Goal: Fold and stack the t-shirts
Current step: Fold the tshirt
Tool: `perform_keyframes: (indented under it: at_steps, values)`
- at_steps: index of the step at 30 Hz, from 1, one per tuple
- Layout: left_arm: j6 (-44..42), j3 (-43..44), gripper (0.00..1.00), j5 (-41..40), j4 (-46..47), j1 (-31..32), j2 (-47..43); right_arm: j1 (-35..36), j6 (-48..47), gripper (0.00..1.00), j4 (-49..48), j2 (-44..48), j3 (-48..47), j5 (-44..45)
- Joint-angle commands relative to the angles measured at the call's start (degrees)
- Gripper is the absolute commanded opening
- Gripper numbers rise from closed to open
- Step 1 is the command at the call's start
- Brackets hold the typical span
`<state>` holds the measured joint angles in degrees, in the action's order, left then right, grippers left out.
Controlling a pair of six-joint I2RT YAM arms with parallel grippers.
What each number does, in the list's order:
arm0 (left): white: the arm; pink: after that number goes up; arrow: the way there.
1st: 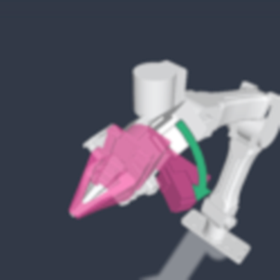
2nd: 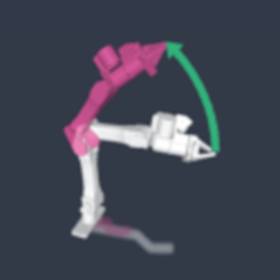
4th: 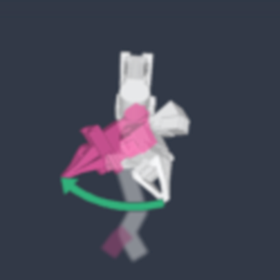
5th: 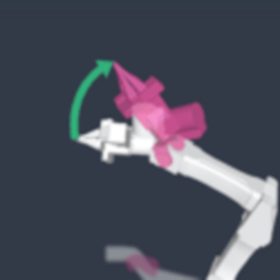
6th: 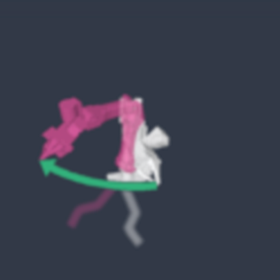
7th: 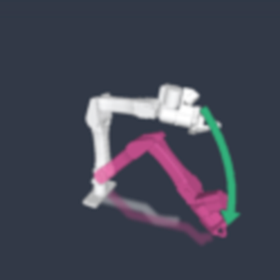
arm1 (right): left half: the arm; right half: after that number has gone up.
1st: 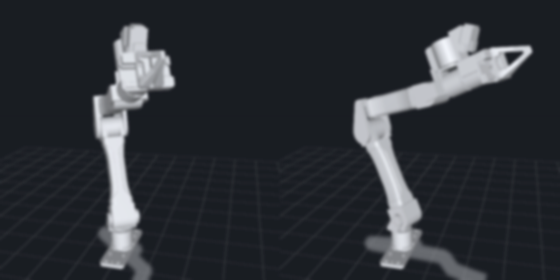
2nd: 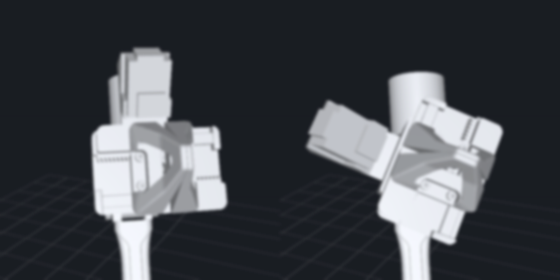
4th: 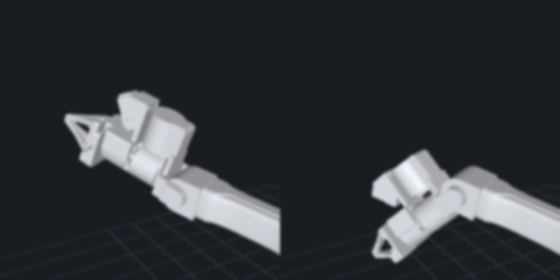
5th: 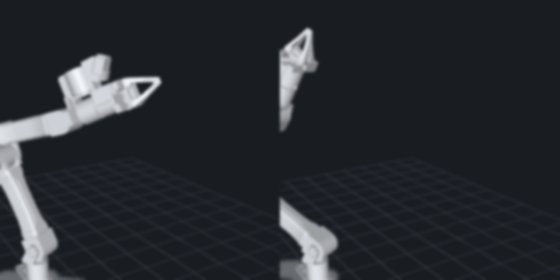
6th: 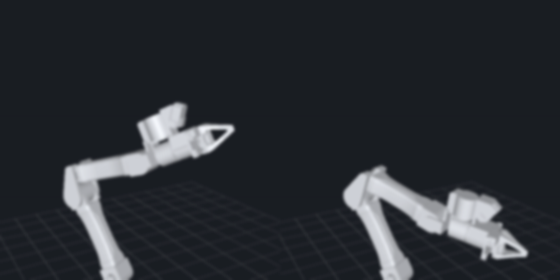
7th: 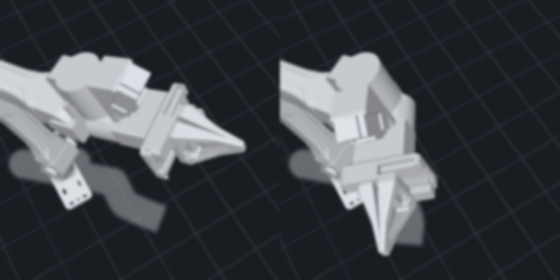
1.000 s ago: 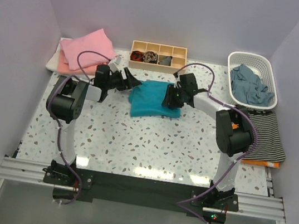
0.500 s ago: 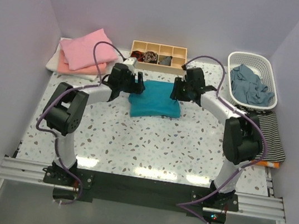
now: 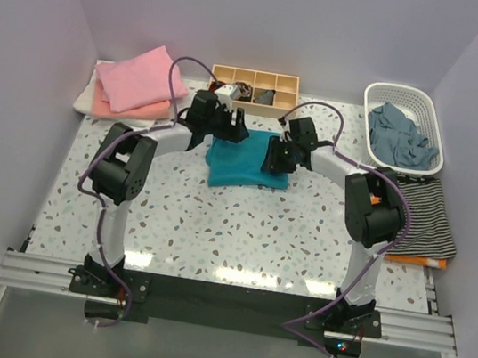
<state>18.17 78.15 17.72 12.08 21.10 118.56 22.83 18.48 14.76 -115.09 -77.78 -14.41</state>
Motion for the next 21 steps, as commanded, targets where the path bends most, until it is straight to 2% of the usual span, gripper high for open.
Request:
perform_keyframes:
  at_steps: [1, 6, 14, 21]
  values:
    - [-3.32, 2.62, 0.74, -0.83, -2.92, 0.25, 1.76, 0.11, -0.02, 0.42, 2.46, 0.21, -2.99, 2.72]
    - [-5.42, 2.36, 0.73, -6.80, -6.88, 0.08, 3.34, 0.20, 0.68, 0.42, 5.54, 0.48, -2.47, 6.68]
    - [-10.43, 2.01, 0.75, -15.42, -7.59, -0.01, 1.94, 0.11, 0.24, 0.42, 5.37, 3.90, -0.72, 10.28]
    - [-10.44, 0.70, 0.81, -18.77, -6.28, -0.36, -5.52, -0.33, 0.77, 0.47, 1.06, 12.07, 3.77, 17.05]
